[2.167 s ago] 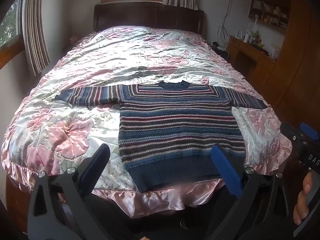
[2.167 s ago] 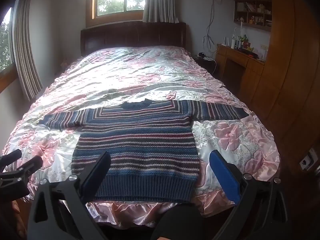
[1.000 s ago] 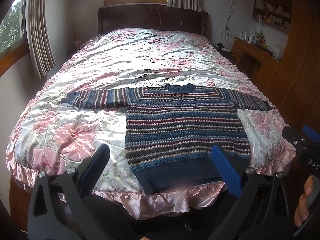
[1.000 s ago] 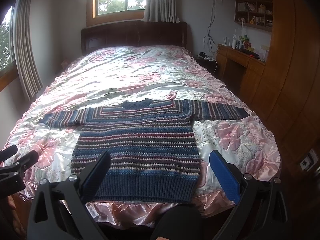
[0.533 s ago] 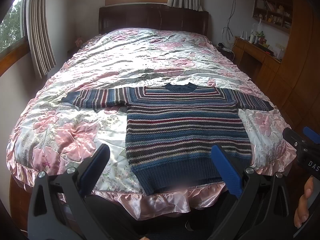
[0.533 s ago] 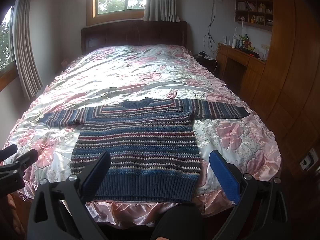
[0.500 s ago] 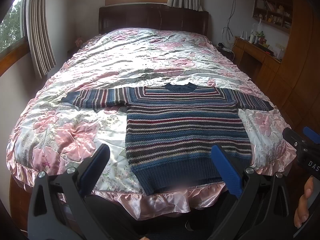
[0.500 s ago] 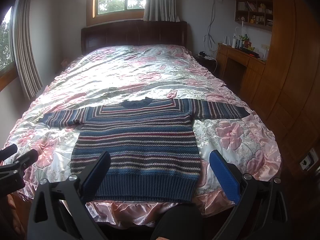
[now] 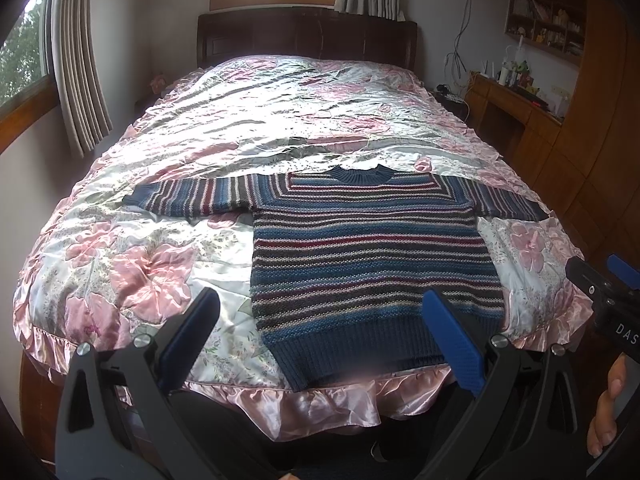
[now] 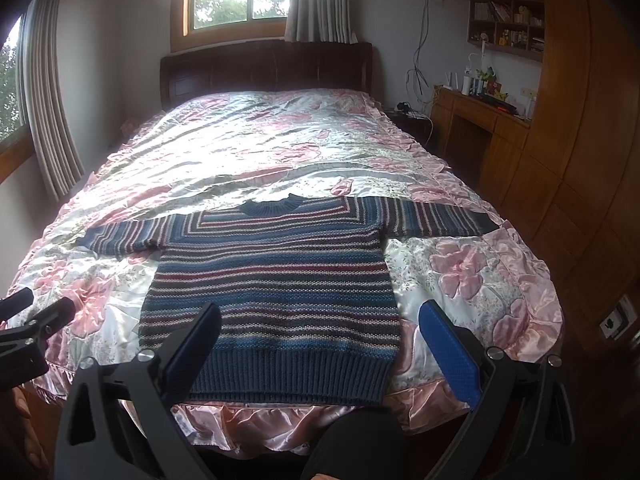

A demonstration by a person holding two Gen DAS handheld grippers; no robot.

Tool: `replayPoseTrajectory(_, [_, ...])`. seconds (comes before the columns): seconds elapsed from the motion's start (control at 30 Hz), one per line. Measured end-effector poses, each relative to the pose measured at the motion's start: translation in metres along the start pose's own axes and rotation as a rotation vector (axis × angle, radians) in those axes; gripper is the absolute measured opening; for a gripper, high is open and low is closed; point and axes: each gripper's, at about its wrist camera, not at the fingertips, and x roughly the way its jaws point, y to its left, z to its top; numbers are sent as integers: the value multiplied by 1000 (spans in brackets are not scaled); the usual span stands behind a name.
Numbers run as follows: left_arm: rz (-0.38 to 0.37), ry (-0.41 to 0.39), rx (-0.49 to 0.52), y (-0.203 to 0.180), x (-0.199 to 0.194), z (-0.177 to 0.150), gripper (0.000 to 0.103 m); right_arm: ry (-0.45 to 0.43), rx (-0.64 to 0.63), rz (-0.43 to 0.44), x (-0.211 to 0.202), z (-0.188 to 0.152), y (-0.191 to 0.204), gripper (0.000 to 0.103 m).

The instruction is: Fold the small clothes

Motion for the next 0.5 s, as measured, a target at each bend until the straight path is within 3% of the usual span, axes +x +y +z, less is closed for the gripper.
replayPoseTrajectory(0.5, [1, 10, 4, -3, 6, 1, 100, 4, 0, -1, 3, -2, -3, 99])
